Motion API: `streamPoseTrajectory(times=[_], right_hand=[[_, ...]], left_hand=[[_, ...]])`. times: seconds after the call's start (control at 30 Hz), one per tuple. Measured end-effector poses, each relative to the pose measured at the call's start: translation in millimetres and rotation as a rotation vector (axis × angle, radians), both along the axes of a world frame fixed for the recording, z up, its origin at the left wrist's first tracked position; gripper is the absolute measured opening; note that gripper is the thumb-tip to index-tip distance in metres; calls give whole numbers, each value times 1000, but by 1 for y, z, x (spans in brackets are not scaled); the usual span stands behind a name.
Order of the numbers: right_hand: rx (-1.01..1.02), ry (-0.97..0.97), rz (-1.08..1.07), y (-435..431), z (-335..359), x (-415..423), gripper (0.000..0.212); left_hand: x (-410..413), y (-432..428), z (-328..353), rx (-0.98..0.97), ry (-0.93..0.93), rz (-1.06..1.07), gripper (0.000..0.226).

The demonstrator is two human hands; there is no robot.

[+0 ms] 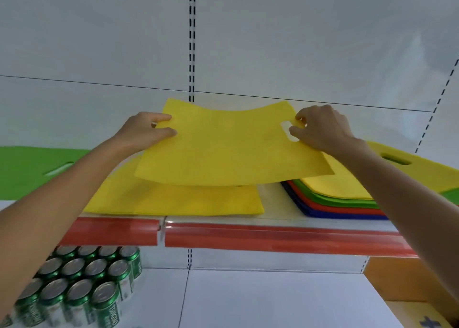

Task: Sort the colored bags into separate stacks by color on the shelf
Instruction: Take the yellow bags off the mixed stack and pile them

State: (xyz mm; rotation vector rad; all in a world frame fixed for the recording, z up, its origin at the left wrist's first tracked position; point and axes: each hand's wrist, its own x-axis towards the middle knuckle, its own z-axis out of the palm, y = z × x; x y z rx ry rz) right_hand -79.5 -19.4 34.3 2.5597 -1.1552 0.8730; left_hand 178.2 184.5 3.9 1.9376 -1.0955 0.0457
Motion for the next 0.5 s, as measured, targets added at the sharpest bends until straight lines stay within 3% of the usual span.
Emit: streamPoseTrajectory(times=[0.5], right_hand=[[144, 136, 28, 61, -69, 73, 36]], left_hand=[[69, 61, -57, 158, 26, 69, 47]])
